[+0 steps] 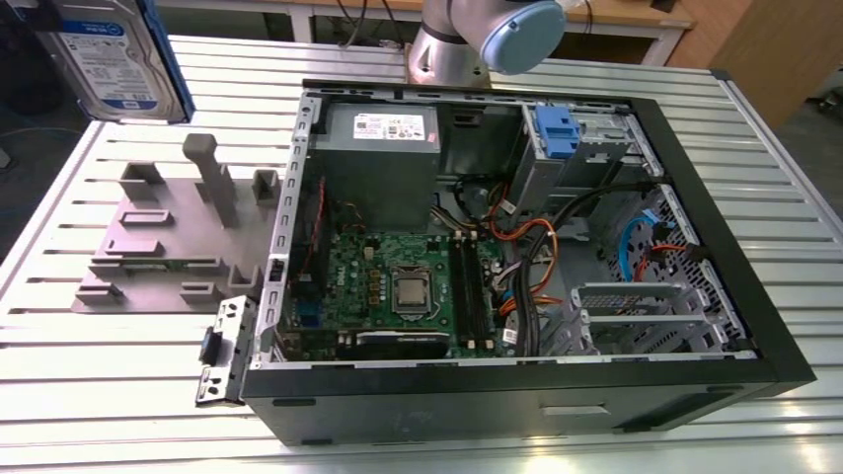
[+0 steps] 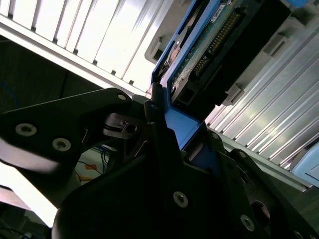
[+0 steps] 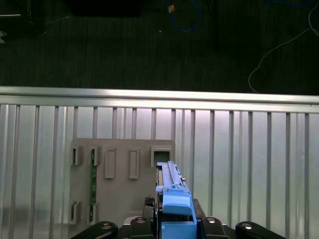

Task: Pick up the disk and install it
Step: 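Pick up the disk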

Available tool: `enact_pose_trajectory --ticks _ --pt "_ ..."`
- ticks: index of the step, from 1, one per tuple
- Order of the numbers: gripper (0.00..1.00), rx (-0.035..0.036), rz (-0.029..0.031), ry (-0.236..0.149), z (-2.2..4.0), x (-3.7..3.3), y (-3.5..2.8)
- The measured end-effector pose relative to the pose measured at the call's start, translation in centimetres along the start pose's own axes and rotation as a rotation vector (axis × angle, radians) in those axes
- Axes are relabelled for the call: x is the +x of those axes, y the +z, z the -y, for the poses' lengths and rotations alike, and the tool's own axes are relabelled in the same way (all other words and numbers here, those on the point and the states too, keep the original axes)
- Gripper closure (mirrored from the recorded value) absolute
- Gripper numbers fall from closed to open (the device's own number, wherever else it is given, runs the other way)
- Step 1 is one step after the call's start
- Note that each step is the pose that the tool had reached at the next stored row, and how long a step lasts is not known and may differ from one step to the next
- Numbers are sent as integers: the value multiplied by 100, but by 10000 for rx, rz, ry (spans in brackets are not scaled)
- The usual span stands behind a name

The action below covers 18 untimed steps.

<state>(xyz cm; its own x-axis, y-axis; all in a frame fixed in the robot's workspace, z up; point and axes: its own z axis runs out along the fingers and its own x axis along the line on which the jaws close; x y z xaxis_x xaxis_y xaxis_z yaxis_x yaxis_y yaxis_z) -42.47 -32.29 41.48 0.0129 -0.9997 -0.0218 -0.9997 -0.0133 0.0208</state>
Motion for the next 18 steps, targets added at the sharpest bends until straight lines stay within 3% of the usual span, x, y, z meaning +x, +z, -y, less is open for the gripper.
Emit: enact_pose_trajectory --ticks 18 --pt "63 2 1 0 -2 -2 -100"
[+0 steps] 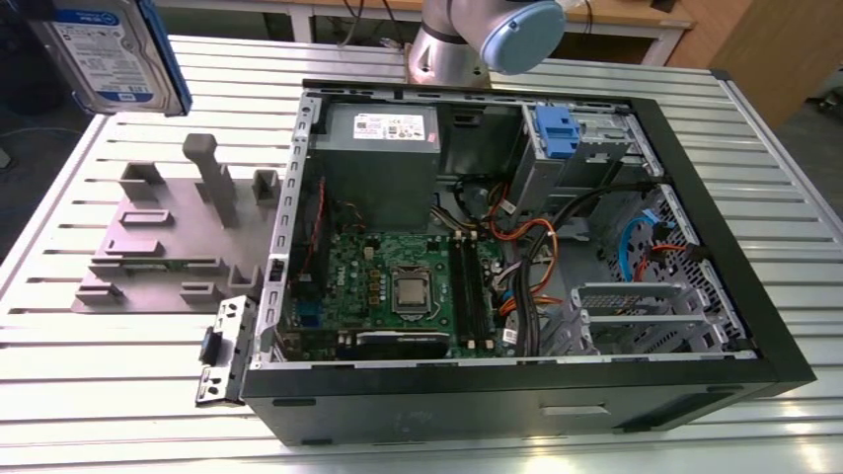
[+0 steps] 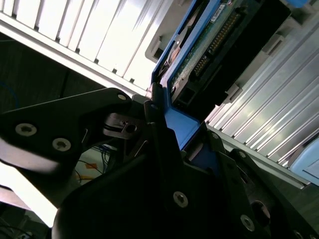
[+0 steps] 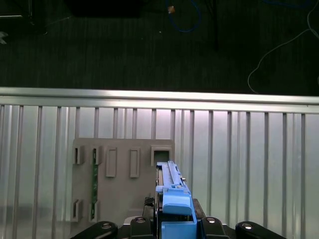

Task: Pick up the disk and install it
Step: 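Pick up the disk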

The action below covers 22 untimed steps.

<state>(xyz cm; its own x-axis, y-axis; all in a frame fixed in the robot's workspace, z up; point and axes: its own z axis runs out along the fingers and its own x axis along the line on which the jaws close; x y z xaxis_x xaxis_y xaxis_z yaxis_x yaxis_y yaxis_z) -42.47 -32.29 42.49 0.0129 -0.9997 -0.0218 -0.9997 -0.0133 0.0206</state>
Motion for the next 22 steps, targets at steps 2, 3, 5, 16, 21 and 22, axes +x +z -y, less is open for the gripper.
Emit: enact_pose_trajectory --ticks 2,3,5,16,21,22 --pt "63 0 0 -1 0 0 -13" --pt "63 -1 -1 0 0 0 -19" --pt "63 -1 0 0 -1 -1 -32" --pt "63 -1 25 -3 -1 -1 -92" --pt "63 3 217 -5 -2 2 -97" --pt "63 2 217 -4 -2 2 -103"
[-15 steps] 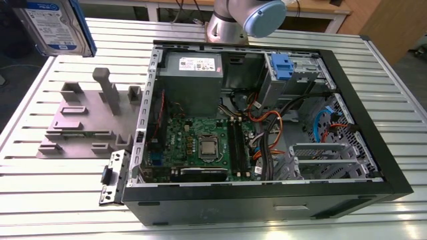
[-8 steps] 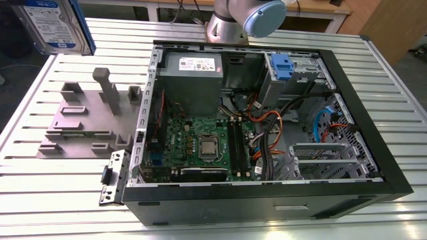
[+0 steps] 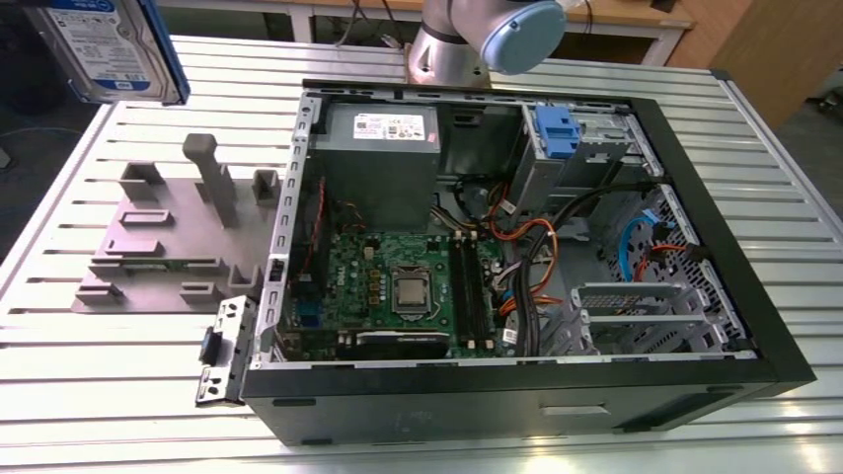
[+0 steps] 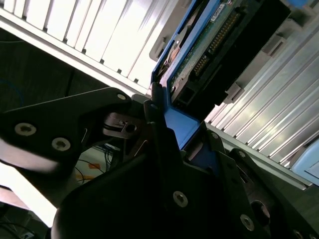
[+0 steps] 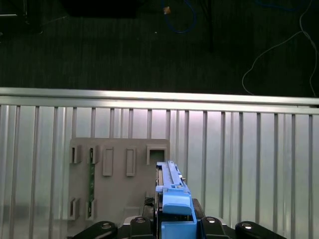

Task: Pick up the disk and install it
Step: 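Pick up the disk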

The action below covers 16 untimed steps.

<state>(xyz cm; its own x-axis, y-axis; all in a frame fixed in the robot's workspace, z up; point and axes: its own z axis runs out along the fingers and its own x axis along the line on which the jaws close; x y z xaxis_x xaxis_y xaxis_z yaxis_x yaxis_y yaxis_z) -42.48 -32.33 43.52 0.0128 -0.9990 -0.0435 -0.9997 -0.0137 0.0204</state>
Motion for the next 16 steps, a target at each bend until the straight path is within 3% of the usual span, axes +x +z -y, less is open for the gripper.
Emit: enact_pose_trajectory --ticks 16 --pt "63 2 1 0 -3 -6 -147"
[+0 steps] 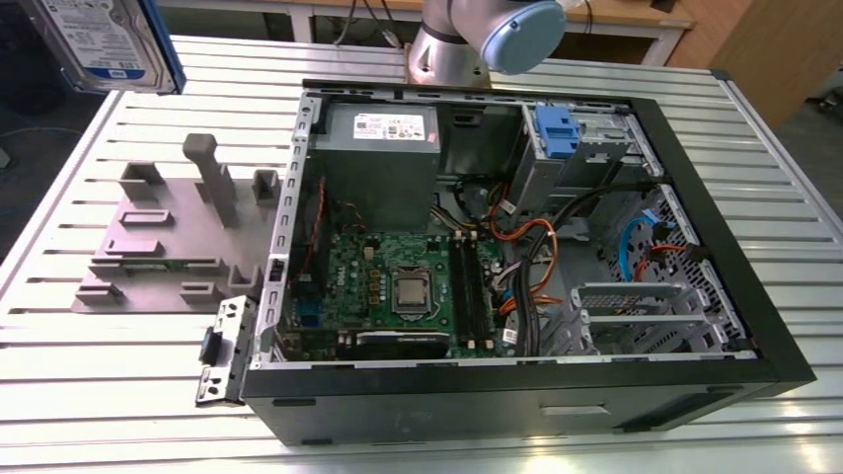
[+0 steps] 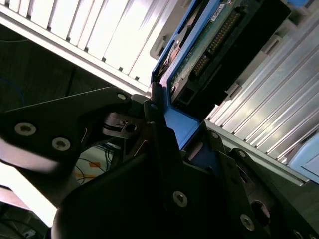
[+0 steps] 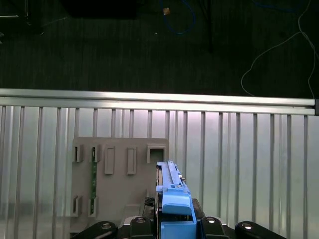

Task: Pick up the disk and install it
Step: 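Pick up the disk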

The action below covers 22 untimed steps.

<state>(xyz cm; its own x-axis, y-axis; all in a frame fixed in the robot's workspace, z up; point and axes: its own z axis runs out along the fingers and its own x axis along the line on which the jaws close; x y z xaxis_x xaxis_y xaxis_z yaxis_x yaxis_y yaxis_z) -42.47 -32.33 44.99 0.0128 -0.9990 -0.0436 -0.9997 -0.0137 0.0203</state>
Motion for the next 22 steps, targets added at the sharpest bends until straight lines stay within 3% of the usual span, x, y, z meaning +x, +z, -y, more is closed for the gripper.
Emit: enact_pose_trajectory --ticks 22 --pt "63 -1 0 -1 -3 -7 -163"
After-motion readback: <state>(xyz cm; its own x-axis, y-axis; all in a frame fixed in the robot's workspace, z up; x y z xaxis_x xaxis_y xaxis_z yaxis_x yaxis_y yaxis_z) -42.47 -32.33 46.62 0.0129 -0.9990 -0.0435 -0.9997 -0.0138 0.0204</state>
